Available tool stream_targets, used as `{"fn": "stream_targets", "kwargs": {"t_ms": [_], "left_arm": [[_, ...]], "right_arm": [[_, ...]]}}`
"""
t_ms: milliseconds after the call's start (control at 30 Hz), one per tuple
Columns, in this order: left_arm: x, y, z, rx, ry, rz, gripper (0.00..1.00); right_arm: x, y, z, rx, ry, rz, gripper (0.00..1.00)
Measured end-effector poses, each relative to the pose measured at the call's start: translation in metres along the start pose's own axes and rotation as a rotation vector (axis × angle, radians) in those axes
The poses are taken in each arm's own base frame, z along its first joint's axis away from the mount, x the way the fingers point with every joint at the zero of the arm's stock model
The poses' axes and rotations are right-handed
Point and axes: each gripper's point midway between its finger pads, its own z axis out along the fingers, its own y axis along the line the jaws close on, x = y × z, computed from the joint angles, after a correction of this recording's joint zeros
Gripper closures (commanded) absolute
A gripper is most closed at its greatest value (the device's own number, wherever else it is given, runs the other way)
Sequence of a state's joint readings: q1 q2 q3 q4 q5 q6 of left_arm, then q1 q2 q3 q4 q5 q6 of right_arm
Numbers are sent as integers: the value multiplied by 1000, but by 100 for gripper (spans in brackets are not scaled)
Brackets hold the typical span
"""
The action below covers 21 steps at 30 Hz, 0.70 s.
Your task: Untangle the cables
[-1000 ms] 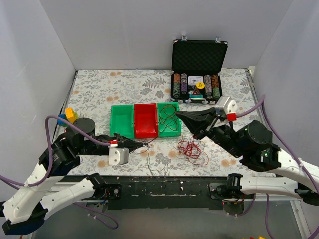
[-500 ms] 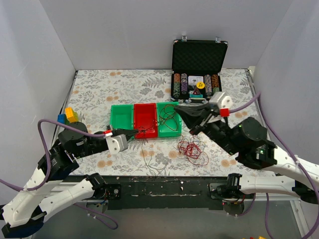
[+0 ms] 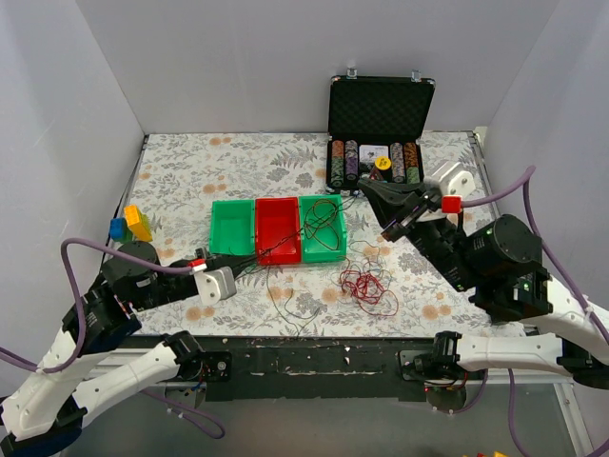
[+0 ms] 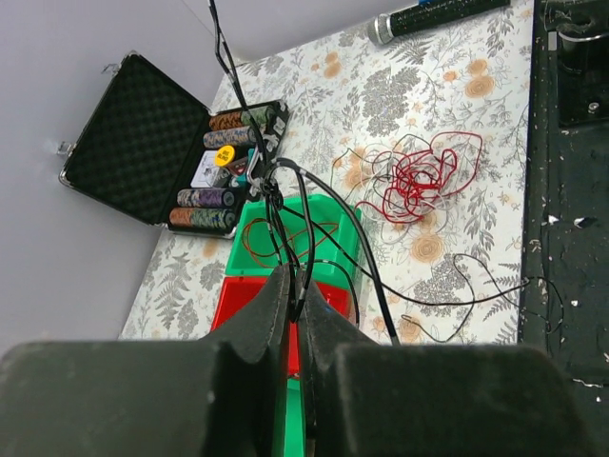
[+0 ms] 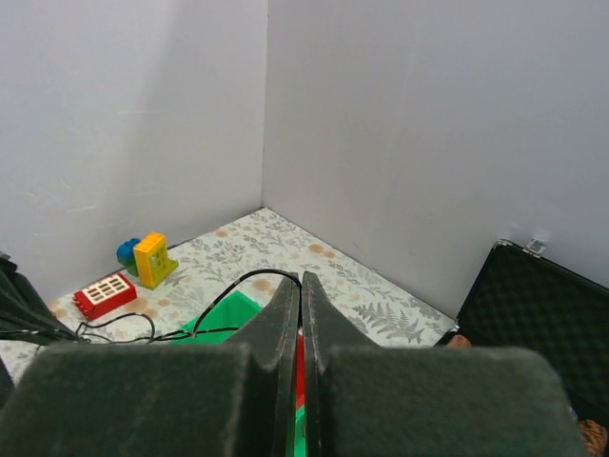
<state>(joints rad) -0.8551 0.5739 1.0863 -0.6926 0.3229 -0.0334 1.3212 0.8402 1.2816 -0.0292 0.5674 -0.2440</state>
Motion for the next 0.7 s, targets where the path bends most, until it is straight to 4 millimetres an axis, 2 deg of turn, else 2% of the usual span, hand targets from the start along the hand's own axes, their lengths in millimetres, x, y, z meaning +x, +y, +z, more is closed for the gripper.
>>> {"fn": "stream_targets", "kwargs": {"t_ms": [167, 300, 433, 500, 533, 600, 700], "left_arm": [[3, -1, -2, 8, 16, 13, 100], [-8, 5, -2, -12, -20, 36, 100], [-18, 9, -2, -22, -57, 52, 100], [-12, 6, -3, -14, -32, 43, 100], [-7, 4, -5, -6, -11, 36, 100], [3, -1, -6, 9, 28, 22, 100], [7, -4, -7, 15, 45, 16, 100]], "right_arm": [[5, -8, 2, 43, 34, -55, 99], [-4, -17, -5, 71, -7, -66, 99], [-17, -30, -20, 100, -98, -43, 99], [-30, -47, -28, 166, -146, -32, 99], [-42, -62, -36, 223, -186, -12, 99], [-66, -90, -54, 326, -269, 37, 99], [-94, -126, -88, 445, -387, 129, 99]]}}
